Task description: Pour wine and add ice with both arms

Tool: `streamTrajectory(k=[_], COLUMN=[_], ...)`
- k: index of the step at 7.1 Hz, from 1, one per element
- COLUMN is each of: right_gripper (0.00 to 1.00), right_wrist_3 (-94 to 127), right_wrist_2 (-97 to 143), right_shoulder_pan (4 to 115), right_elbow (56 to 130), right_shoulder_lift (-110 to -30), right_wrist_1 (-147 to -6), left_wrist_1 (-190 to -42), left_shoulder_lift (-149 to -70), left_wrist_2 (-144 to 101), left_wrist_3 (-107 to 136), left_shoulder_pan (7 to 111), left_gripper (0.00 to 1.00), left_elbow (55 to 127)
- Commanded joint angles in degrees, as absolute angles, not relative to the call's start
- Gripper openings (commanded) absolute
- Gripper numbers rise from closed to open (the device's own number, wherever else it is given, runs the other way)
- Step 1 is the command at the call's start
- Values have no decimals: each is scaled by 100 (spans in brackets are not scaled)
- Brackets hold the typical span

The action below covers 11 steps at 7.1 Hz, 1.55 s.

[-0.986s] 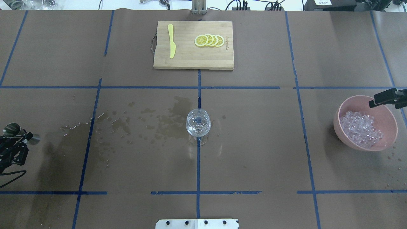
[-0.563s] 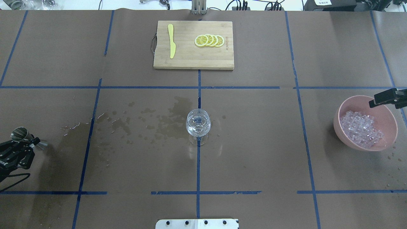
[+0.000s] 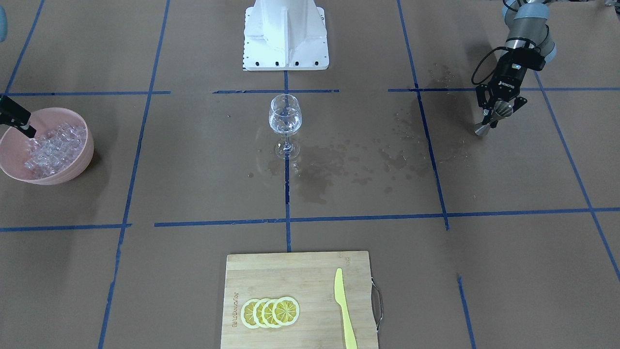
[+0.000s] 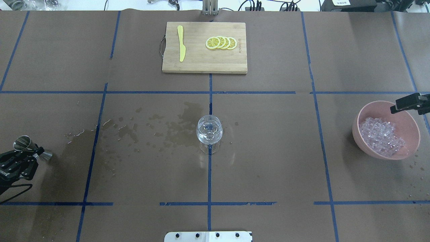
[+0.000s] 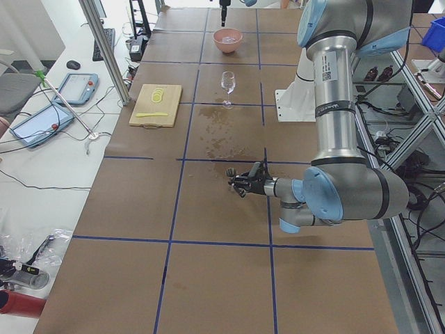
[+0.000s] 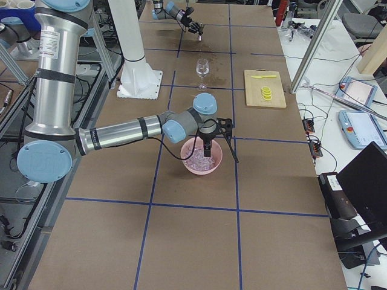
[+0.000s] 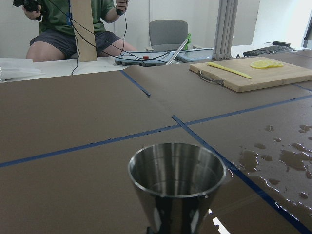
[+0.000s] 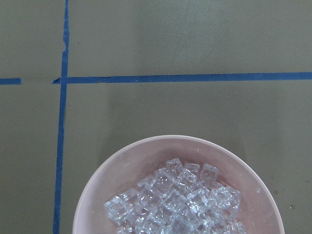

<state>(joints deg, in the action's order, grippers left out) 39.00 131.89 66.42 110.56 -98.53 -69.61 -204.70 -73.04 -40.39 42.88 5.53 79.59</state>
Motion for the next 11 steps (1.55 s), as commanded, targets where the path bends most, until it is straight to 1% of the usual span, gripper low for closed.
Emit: streamTrajectory(k=[1, 2, 6, 8, 9, 11], right_gripper=[100, 100, 100, 100, 100, 100], right_wrist_3=[3902, 3902, 3902, 3902, 3902, 3902], right_wrist_2=[13192, 13192, 13192, 13192, 13192, 13192], right_shoulder_pan=[6645, 6645, 6645, 6645, 6645, 6653], right_elbow=[11057, 11057, 11057, 11048, 11048, 11048], right_shoulder_lift=[-9861, -9861, -9870, -9870, -9870, -9870], right_wrist_1=[-6961, -6961, -6961, -6961, -6961, -6961], left_wrist_1=[-20461, -20461, -20461, -20461, -20461, -20452], left_shoulder_lift=[-7304, -7304, -7304, -7304, -7304, -7295], left_wrist_2=[-4043, -4052, -4166, -4218, -4271, -4315], left_wrist_3=[4298, 4298, 4386, 4386, 4394, 4386], left_shoulder_pan=[536, 536, 536, 536, 527, 536], left_gripper=[0, 0, 8, 14, 24, 55], left_elbow=[7954, 7954, 7963, 7954, 7954, 7954])
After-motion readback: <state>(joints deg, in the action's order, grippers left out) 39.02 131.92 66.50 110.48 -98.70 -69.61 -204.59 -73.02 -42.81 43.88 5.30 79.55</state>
